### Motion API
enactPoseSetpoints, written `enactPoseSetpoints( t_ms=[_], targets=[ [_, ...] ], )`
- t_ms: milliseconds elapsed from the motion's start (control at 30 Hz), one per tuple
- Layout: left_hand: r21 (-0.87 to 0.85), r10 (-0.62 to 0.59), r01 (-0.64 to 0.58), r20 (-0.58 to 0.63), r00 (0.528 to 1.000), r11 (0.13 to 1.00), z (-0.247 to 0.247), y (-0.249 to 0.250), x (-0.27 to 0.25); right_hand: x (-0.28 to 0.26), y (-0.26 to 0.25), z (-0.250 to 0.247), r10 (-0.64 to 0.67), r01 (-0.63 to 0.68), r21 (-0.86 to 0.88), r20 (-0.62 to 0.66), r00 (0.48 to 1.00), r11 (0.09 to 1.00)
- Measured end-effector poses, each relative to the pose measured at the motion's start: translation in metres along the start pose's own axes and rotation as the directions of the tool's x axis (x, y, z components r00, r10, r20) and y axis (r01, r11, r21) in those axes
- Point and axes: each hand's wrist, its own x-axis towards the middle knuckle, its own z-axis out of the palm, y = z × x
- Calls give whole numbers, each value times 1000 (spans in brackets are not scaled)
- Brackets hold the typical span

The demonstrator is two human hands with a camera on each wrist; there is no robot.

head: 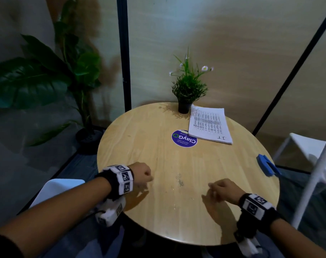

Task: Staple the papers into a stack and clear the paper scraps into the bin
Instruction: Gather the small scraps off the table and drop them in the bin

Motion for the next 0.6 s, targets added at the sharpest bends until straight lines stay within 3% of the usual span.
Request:
enactPoseSetpoints(
  t_ms=[100,167,233,367,600],
  targets=[
    [-404,-98,158,165,981,901,20,-19,-5,-13,17,-1,157,-177,181,116,981,967],
    [-486,-118,266,314,942,832,42,-18,-6,-15,23,9,213,-257,171,240,947,951],
    [-492,-120,327,406,906,807,62,-7,-4,-9,23,21,213,-256,133,274,938,957],
    [-589,-85,339,414,906,734,77,19,12,13,7,40,128,-167,140,251,959,976],
    [-703,-91,282,297,950,653,72,51,56,59,-30,52,76,-130,280,194,978,951]
  ],
)
